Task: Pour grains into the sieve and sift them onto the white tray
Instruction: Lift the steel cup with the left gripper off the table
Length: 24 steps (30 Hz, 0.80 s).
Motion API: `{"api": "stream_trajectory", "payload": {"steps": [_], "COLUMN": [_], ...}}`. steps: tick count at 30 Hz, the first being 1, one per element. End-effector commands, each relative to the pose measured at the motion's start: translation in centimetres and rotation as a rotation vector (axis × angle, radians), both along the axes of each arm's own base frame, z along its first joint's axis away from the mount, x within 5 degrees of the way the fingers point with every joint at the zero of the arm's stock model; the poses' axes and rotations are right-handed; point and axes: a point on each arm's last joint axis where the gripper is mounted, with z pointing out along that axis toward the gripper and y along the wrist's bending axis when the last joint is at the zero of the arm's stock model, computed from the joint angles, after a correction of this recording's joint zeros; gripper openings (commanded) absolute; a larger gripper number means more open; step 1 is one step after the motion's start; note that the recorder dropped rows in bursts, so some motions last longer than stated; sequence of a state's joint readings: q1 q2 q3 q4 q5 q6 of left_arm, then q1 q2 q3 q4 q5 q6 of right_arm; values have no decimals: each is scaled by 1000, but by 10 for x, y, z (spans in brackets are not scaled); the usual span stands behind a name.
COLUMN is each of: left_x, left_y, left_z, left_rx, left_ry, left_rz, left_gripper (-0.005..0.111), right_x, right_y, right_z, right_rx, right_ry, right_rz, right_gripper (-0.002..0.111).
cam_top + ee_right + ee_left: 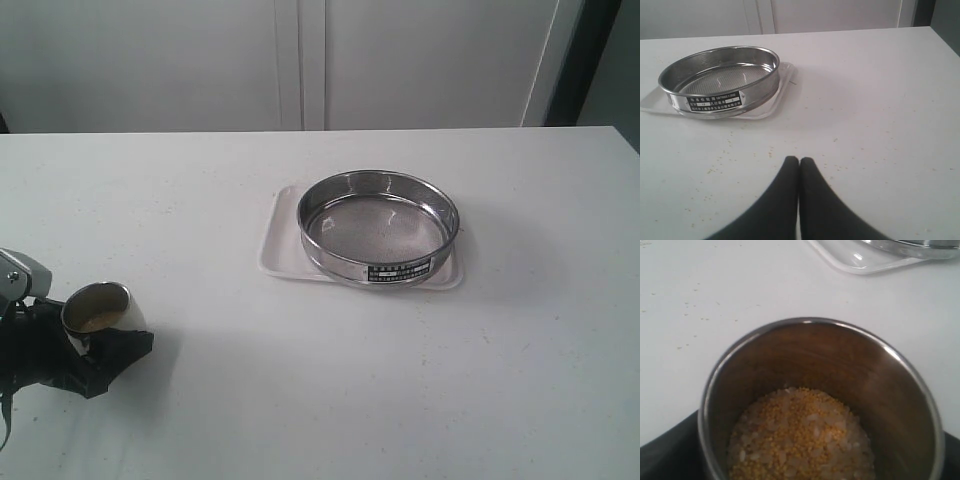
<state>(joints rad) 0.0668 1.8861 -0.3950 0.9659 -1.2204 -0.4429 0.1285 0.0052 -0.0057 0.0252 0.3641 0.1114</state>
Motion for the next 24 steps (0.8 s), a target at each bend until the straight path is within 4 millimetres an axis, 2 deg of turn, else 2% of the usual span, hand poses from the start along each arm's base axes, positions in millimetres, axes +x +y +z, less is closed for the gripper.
{"api": "stream_trajectory", "payload": {"steps": [1, 10, 16, 24], "left_x": [1, 3, 5, 11], "left_y": [0, 1, 2, 2], "left_z": [0, 8, 27, 63], "left_rx": [-4, -18, -74, -176], "left_ry": [-1, -19, -45, -72], "left_rz": [10, 36, 84, 126], "left_gripper": [0, 0, 0, 0], "right_x": [0, 0, 0, 0], "right_y": [0, 0, 0, 0], "right_z": [0, 0, 0, 0], "right_rx": [3, 3, 3, 3], "right_ry": [-13, -13, -13, -13], "right_rz": [3, 3, 3, 3], "right_gripper": [0, 0, 0, 0]}}
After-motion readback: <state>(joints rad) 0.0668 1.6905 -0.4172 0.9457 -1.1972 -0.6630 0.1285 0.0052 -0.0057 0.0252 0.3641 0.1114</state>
